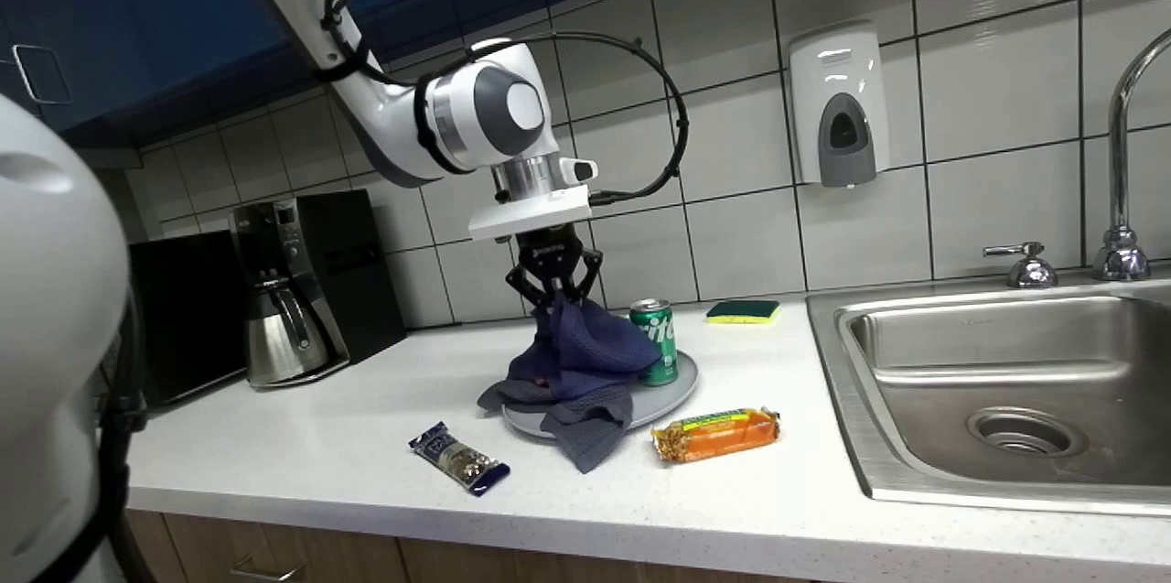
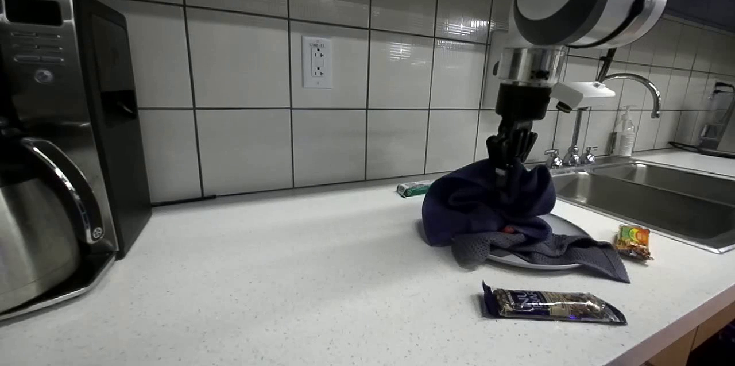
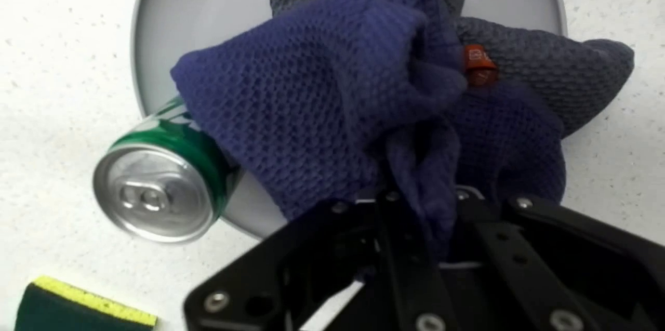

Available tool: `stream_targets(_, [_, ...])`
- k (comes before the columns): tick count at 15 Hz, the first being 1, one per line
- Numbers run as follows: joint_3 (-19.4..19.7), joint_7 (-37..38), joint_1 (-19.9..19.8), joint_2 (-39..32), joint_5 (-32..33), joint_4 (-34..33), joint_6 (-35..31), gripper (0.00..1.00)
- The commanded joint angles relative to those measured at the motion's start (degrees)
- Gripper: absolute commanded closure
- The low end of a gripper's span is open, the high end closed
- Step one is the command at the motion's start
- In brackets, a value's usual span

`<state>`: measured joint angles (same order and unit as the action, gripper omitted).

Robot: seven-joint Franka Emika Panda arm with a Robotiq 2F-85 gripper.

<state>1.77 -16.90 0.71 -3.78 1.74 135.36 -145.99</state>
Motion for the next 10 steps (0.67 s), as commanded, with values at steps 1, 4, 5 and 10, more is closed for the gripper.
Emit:
stream_targets(1, [-1.53, -2.72, -0.25, 2.86, -1.78, -0.80, 1.78, 0.97])
stream_targets(4, [-2.39, -3.70, 0.44, 2.79, -2.87, -2.05, 1.16, 0.97])
stream_targets(5, [-2.64, -4.22, 0.68, 2.66, -3.24, -2.54, 0.93, 0.97])
stream_targets(10, [-4.33, -6.99, 2.04, 1.74, -5.57, -4.92, -0.16, 0.97])
